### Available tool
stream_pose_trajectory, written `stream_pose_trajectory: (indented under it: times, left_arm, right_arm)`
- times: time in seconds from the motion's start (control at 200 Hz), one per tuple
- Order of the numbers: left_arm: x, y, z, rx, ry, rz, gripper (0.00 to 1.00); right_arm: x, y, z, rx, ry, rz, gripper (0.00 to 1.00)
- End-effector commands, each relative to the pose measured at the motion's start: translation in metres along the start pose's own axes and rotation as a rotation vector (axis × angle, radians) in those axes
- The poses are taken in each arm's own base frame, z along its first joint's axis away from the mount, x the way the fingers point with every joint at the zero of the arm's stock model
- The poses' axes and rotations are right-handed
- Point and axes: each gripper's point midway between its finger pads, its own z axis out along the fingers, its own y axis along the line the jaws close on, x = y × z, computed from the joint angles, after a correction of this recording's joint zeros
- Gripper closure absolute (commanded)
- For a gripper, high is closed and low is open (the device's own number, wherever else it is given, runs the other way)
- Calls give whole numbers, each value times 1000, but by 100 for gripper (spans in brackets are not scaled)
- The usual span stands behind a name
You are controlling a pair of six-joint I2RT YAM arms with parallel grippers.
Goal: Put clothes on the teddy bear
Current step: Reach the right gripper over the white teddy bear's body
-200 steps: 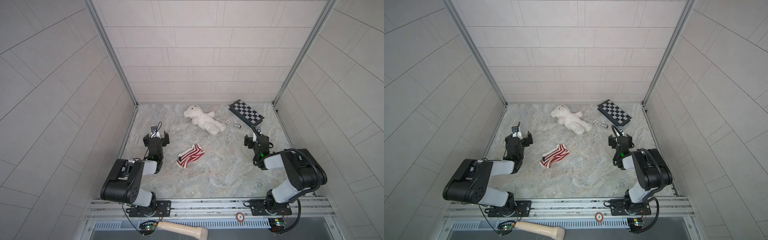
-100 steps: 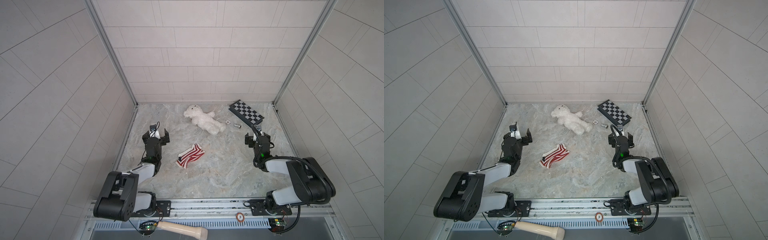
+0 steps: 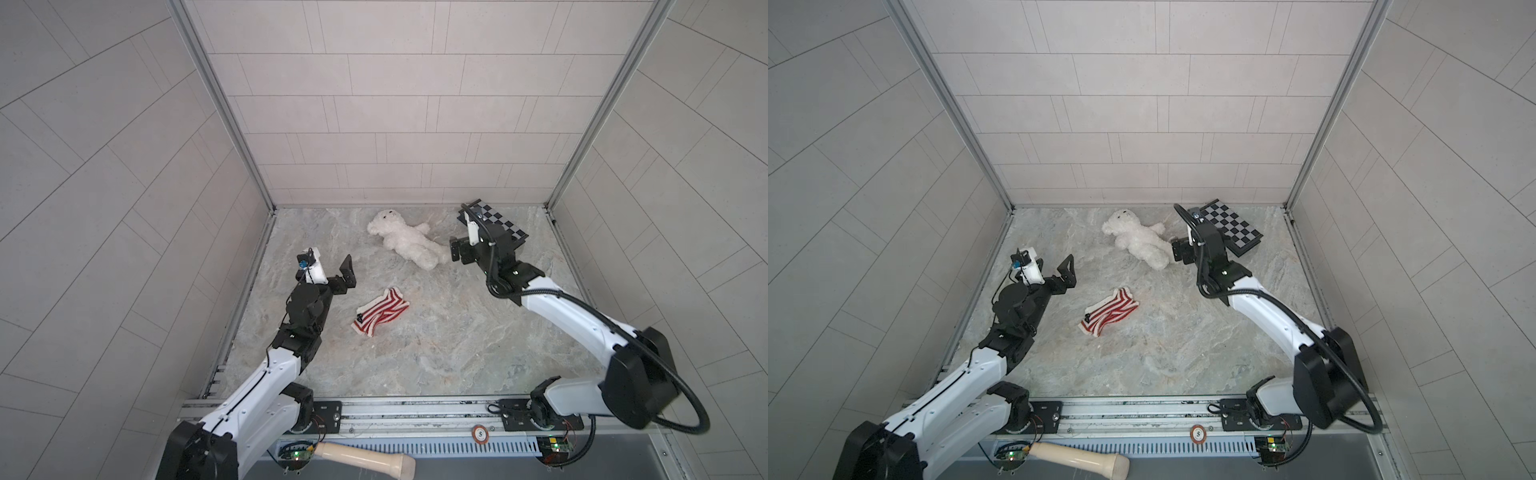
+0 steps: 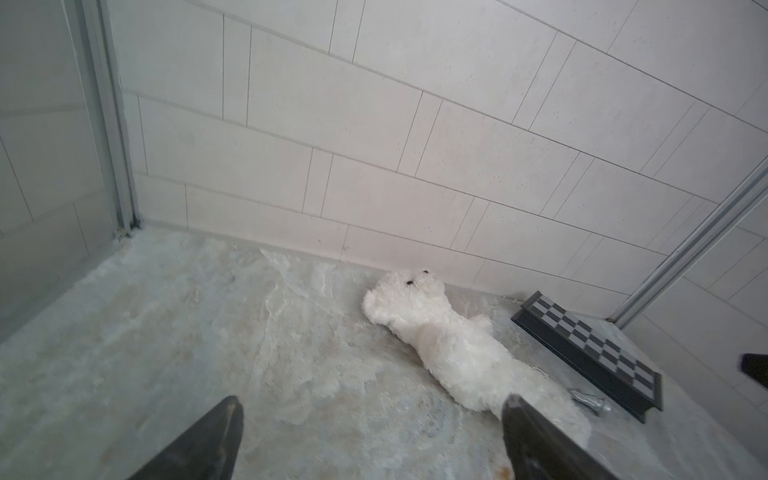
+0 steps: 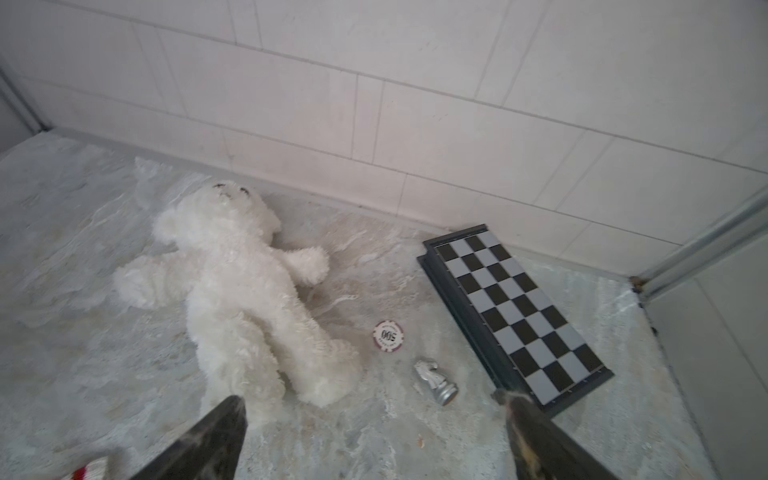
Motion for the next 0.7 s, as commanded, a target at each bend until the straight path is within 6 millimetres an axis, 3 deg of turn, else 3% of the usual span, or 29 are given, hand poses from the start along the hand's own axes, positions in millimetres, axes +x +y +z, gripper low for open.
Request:
stream_pose_trajectory:
  times: [0.0,0.105,0.19,0.195,0.2,0.305,0.491,0.591,0.696]
  left_arm:
    - [15,-16,-5,66,138,-218,0]
    - [18,-27,-10,122,174,-279,0]
    - [19,-40,-12,194,197,-285,0]
    - [19,-40,-12,196,199,-284,0]
    - [18,-41,-12,199,200,-284,0]
    - [26,-47,-12,230,240,-276,0]
    - [38,-38,-8,173,282,-308,0]
    - [44,-35,-5,142,313,-307,0]
    - [49,-28,-4,103,326,-299,0]
  right_arm:
    - [46,41,22,-161,248,-56,0]
    - [42,70,54,-277,344,-85,1]
    - [53,84,83,-303,450,-83,0]
    - [62,84,86,-302,474,-87,0]
    - [54,85,85,-308,461,-85,0]
    - [64,105,109,-379,530,-108,0]
    - [88,111,137,-374,611,-154,3]
    - [98,108,147,-341,629,-163,12]
    - [106,104,152,-319,641,-175,32]
